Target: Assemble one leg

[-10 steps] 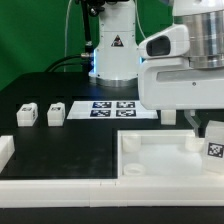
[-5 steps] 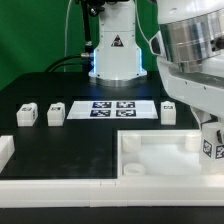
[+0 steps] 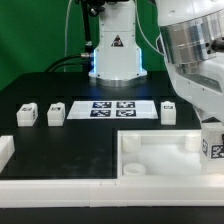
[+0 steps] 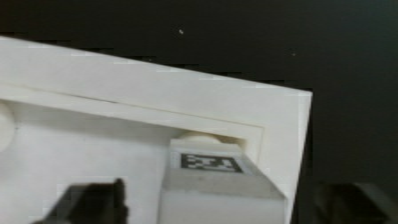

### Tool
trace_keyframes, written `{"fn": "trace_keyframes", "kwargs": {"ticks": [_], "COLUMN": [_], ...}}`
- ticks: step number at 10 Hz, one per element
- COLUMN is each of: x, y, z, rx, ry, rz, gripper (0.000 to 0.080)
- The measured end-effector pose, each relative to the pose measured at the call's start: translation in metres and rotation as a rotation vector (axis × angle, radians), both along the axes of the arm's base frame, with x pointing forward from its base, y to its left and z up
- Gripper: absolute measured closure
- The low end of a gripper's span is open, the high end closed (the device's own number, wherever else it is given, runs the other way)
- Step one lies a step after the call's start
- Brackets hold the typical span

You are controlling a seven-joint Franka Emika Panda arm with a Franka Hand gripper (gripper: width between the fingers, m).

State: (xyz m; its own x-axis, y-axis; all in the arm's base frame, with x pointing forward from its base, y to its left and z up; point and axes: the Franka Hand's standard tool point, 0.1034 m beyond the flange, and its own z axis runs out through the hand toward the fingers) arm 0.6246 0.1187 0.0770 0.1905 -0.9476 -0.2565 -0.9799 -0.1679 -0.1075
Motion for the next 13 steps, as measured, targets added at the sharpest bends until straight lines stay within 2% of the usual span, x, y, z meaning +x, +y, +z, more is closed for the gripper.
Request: {"fn": "trace_keyframes", "kwargs": {"ticks": [1, 2, 4, 6, 8, 9, 10, 11, 12, 13], "x": [0.001, 0.001, 0.001, 0.001, 0.006, 0.009, 0.008, 0.008, 0.008, 0.008], "y": [-0.001, 0.001, 0.001, -0.001, -0.008, -0.010, -0.008, -0.008, -0.008, -0.009], "z": [0.000, -0.001, -0.002, -0.002, -0.001, -0.001, -0.001, -0.001, -0.001, -0.002], "rx": [-0.040, -0.083, -0.096, -0.119, -0.189, -0.200, -0.194, -0.194, -0.189, -0.178], "ry": [-0.053, -0.104, -0.148, -0.207, -0.288, -0.312, -0.304, -0.305, -0.299, -0.266], "rz": [0.214, 0.431, 0.578, 0.833, 1.195, 1.259, 1.210, 1.216, 1.174, 1.018], "gripper": [0.0199, 0.0160, 0.0153, 0.0150, 0.0150, 0.0150, 0.0266, 0.0266, 0.0401, 0.0498]}}
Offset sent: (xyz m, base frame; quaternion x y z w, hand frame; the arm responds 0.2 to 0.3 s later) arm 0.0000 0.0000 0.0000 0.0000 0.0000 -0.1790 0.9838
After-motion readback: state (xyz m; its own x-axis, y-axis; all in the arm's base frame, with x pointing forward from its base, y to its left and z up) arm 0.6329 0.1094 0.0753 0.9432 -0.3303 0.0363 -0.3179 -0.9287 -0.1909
